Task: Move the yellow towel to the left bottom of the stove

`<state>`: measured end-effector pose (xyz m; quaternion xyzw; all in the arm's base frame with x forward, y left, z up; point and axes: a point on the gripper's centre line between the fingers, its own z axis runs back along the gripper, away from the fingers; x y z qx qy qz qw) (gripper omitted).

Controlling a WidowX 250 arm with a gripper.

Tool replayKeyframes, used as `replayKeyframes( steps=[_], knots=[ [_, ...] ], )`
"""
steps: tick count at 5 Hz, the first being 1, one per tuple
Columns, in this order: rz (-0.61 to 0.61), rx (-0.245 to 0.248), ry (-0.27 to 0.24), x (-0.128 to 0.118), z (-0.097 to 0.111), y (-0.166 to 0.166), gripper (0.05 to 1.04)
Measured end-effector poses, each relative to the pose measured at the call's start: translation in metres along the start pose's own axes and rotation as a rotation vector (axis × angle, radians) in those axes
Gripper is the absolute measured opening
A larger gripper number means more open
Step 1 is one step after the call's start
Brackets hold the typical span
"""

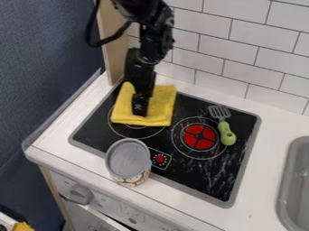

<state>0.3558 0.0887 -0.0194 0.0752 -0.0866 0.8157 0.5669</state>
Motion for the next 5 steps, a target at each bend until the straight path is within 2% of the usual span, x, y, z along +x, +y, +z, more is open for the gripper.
replayKeyframes(
  steps=[3, 5],
  knots=[
    [0.035, 0.019, -0.019, 0.056, -0.009, 0.031, 0.999],
    [0.063, 0.078, -0.008, 0.084, -0.014, 0.067, 0.999]
  ],
)
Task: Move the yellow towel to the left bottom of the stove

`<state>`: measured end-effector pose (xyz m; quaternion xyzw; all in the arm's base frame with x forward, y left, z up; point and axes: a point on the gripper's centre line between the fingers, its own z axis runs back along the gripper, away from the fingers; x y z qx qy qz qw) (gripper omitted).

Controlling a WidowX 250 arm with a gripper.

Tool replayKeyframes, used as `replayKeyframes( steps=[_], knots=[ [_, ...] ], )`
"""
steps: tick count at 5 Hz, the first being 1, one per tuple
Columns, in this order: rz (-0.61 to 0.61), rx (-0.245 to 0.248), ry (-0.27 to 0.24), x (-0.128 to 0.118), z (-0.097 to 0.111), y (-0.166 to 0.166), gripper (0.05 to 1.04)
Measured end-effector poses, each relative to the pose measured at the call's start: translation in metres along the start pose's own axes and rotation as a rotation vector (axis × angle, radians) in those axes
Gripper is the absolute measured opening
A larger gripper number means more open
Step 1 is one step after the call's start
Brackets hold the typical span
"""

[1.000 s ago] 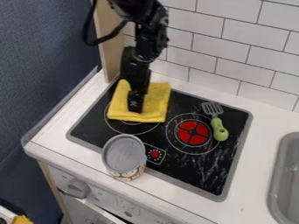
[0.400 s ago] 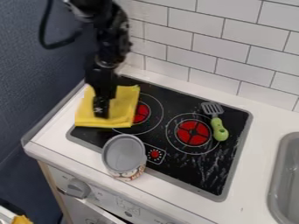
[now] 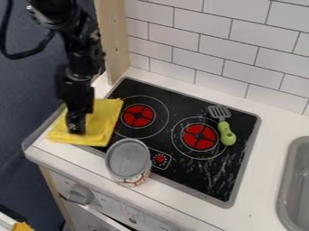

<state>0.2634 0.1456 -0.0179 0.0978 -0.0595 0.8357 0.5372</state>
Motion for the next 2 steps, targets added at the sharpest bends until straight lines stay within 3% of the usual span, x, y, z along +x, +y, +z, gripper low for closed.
replayKeyframes(
  steps=[2],
  knots=[
    [-0.034, 0.011, 0.034, -0.0041, 0.0035, 0.0215, 0.999]
  ],
)
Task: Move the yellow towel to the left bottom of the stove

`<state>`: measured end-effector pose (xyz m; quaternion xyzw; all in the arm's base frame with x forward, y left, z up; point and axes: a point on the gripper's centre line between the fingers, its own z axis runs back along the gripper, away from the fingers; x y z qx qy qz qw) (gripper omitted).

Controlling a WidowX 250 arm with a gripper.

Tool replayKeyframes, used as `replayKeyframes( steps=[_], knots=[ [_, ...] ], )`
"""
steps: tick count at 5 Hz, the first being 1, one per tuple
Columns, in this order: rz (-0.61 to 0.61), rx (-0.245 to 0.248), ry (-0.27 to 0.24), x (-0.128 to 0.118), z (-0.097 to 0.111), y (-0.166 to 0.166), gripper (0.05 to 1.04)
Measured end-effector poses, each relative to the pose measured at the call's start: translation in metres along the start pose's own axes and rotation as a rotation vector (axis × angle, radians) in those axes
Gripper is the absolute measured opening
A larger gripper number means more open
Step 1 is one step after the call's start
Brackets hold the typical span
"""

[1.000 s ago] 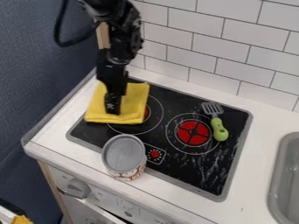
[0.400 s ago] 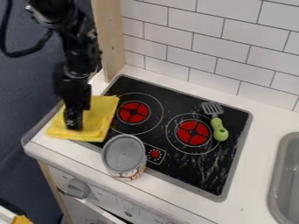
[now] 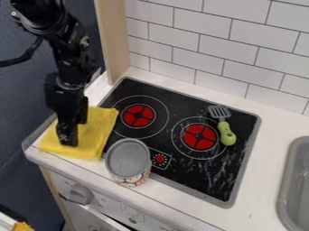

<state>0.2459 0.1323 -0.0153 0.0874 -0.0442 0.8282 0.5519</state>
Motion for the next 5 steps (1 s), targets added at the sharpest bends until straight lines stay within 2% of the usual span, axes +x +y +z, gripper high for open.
replayKeyframes(
  steps=[1, 2, 4, 5],
  knots=[
    [-0.041, -0.018, 0.020, -0.011, 0.004, 0.001, 0.999],
    [-0.041, -0.062, 0.037, -0.014, 0.020, -0.006, 0.998],
    [-0.053, -0.157, 0.030, -0.016, 0.068, -0.017, 0.998],
    [-0.055, -0.154, 0.030, -0.016, 0.068, -0.016, 0.998]
  ],
)
